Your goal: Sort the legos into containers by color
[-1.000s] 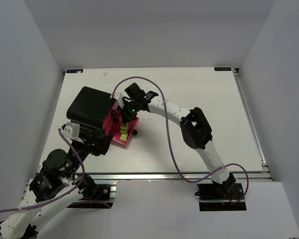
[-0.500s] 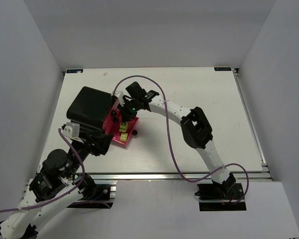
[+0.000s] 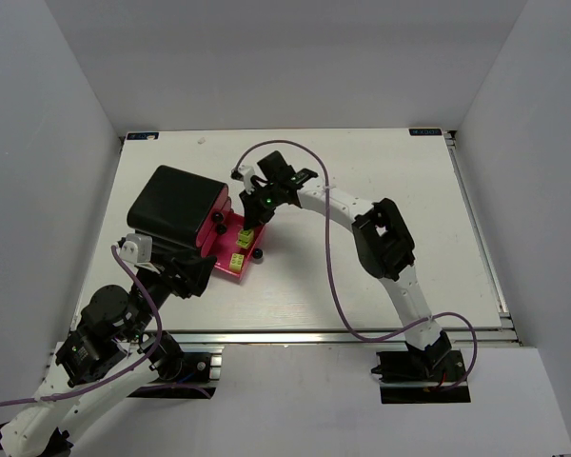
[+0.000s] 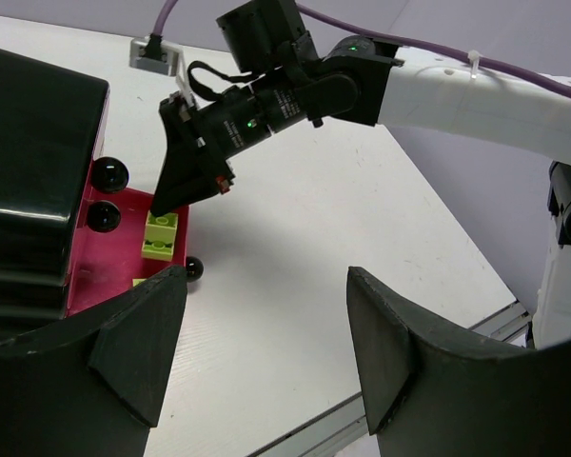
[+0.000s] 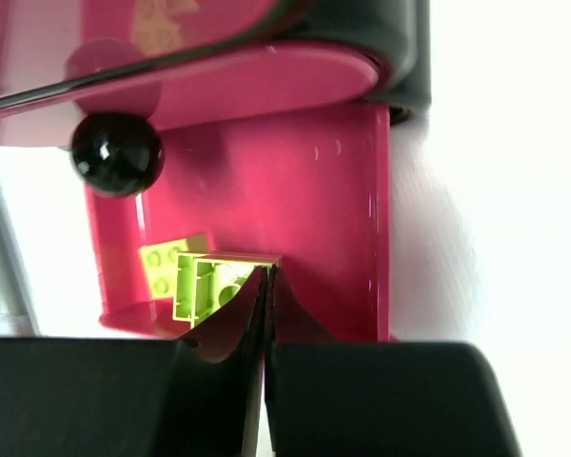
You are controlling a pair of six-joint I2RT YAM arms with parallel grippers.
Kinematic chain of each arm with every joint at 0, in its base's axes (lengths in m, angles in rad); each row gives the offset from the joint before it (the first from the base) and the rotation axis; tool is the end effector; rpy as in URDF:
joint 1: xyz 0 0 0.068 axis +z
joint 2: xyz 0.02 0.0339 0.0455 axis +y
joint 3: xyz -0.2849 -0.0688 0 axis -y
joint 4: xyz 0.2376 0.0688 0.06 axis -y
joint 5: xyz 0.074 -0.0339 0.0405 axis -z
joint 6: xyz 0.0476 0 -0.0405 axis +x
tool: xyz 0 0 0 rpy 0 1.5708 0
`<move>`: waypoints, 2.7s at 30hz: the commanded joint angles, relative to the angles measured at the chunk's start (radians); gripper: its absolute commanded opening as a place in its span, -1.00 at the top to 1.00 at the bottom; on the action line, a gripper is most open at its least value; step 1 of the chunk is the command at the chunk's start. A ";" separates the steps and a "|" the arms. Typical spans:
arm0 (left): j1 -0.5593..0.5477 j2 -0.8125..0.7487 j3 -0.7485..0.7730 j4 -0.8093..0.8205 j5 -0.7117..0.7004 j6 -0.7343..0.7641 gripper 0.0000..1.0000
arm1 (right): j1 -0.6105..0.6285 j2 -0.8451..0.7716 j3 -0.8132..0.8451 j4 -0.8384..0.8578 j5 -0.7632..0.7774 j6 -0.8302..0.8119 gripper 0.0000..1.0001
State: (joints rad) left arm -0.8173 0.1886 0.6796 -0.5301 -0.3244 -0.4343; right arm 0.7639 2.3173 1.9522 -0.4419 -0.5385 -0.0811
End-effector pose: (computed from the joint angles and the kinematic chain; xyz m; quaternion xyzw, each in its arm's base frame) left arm 0.0387 -0.0191 0.3272 0.0255 0.7196 -0.3063 0.6226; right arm 0.3704 0.3886 0.2109 -0.4572 0.7752 0.3529 0.2559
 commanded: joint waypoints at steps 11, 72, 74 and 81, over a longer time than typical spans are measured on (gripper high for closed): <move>0.006 0.012 -0.006 0.004 0.007 0.006 -0.55 | -0.063 -0.130 -0.085 0.140 -0.304 0.220 1.00; 0.006 0.020 -0.005 -0.005 -0.010 -0.001 -0.38 | 0.021 -0.150 -0.263 0.198 0.118 0.101 1.00; 0.006 0.018 -0.005 -0.005 -0.010 -0.001 -0.39 | 0.021 -0.139 -0.248 0.207 0.068 0.130 1.00; 0.006 0.012 -0.006 -0.005 -0.015 -0.001 -0.40 | 0.022 -0.059 -0.159 0.224 -0.034 0.227 1.00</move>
State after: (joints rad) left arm -0.8173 0.1925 0.6758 -0.5251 -0.3298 -0.4355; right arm 0.7856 2.2257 1.7386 -0.2638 -0.4892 0.0753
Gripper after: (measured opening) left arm 0.699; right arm 0.012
